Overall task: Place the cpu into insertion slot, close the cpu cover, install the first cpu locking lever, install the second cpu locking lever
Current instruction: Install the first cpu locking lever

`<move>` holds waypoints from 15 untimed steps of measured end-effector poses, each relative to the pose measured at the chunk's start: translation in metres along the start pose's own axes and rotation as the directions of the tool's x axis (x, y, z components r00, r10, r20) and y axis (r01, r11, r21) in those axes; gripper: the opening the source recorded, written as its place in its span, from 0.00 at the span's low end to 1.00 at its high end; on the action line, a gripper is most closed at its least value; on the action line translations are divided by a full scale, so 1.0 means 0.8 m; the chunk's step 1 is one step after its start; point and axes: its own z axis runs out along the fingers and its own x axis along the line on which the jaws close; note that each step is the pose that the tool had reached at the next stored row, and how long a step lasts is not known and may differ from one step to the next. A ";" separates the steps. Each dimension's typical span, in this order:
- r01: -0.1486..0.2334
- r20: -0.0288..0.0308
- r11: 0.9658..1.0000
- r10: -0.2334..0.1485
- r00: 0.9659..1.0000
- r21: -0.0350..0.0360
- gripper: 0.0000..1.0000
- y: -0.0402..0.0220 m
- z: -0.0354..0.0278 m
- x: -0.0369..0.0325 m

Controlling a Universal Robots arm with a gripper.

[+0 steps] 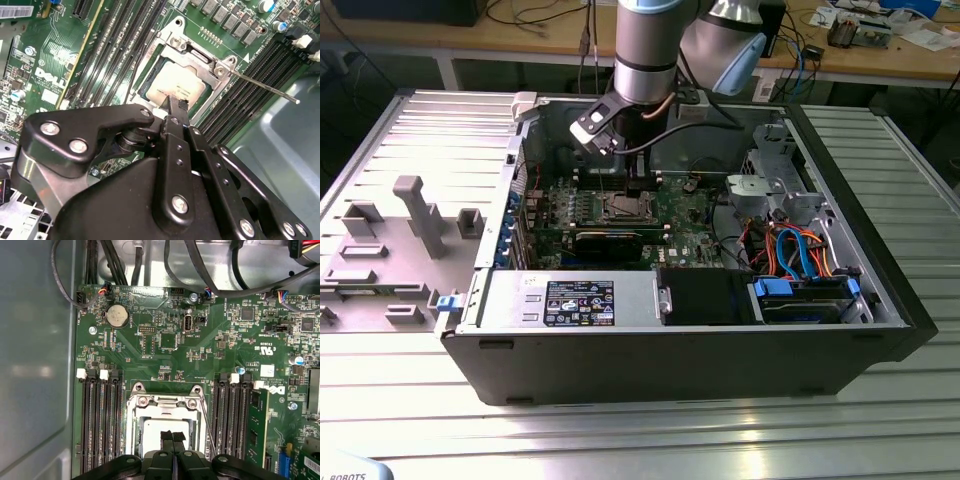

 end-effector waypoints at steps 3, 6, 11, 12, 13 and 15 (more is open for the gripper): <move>0.000 0.000 1.000 0.000 1.000 0.000 0.11 0.0000 -0.0029 0.0001; 0.000 0.000 1.000 0.000 1.000 0.000 0.11 -0.0001 -0.0044 0.0000; 0.000 0.000 1.000 0.000 1.000 0.000 0.11 -0.0001 -0.0064 0.0000; 0.000 0.000 1.000 0.000 1.000 0.000 0.11 -0.0001 -0.0066 0.0000; 0.000 0.000 1.000 0.000 1.000 0.000 0.11 -0.0001 -0.0068 0.0000; 0.000 0.000 1.000 0.000 1.000 0.000 0.11 -0.0001 -0.0079 0.0000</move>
